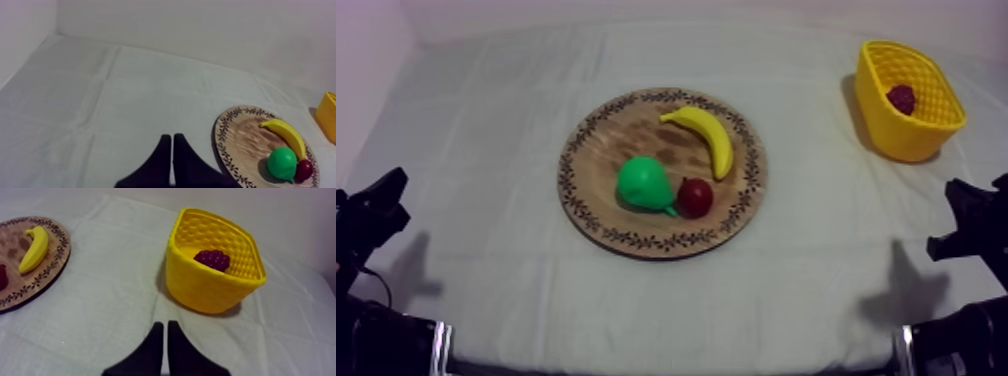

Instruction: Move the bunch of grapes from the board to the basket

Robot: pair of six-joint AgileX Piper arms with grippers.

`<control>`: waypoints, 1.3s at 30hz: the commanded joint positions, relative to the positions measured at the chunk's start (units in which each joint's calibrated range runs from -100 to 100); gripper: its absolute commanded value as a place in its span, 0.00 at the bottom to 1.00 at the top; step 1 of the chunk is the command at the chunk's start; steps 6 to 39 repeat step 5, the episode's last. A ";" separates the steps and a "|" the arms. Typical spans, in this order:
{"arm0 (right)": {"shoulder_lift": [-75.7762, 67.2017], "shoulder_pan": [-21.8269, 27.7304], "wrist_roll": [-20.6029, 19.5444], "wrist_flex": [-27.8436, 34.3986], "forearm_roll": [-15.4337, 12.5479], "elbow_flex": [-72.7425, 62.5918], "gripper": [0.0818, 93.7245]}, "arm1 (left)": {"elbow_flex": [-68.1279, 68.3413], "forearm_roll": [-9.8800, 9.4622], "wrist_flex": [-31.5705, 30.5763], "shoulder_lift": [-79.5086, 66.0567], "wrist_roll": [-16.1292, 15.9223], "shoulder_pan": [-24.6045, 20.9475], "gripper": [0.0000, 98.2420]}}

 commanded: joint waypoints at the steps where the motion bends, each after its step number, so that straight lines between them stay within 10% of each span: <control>1: -0.01 0.00 -0.20 0.08 0.01 0.04 0.01 | -0.03 0.02 0.01 0.00 0.02 -0.03 0.00; 39: -0.01 0.00 -0.22 0.08 0.01 0.04 0.01 | -0.03 0.02 0.01 0.00 0.02 -0.03 0.00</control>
